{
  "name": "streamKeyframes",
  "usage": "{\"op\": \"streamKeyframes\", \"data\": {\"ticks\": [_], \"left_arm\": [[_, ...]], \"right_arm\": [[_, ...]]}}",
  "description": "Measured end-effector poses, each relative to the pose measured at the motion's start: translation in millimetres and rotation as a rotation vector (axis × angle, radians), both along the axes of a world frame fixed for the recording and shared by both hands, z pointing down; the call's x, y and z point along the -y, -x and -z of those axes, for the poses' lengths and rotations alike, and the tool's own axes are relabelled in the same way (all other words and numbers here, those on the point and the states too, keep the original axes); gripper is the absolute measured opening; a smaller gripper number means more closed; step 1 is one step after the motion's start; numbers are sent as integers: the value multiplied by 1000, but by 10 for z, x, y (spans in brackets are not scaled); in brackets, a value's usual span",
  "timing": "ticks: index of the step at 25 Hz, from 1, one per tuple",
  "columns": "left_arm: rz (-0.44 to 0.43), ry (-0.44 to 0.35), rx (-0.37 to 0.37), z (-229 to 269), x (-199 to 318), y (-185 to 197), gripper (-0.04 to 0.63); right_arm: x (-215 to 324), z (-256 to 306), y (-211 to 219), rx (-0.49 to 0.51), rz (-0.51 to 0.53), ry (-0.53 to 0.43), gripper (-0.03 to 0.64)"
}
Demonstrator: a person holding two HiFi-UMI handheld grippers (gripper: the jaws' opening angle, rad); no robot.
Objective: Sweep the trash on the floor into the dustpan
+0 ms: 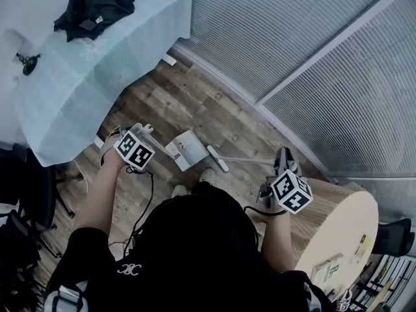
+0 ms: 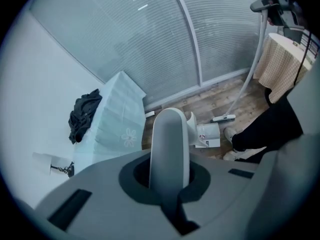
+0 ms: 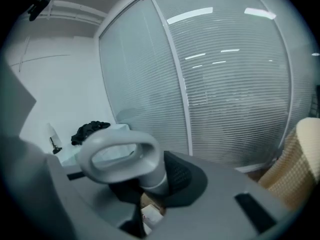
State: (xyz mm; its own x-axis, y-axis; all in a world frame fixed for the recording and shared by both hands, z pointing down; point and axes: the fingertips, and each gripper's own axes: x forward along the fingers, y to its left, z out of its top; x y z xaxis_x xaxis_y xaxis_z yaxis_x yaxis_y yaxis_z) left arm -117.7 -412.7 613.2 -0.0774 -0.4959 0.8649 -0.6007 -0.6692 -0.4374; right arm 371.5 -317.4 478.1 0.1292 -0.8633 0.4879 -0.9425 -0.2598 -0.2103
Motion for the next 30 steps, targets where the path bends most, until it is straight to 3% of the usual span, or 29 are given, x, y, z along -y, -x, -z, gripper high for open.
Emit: {"op": "streamKeyframes", "data": {"ticks": [6, 14, 30], "left_arm": [[52, 17, -116, 223, -159, -537, 0], [29, 16, -232, 461, -112, -1302, 0], [61, 72, -260, 455, -17, -1705, 0]], "right_arm": [[-322, 261, -460, -60, -163, -22, 57], [-408, 318, -765, -89, -241, -50, 57], [-341, 118, -1051, -5, -253, -43, 57]]}}
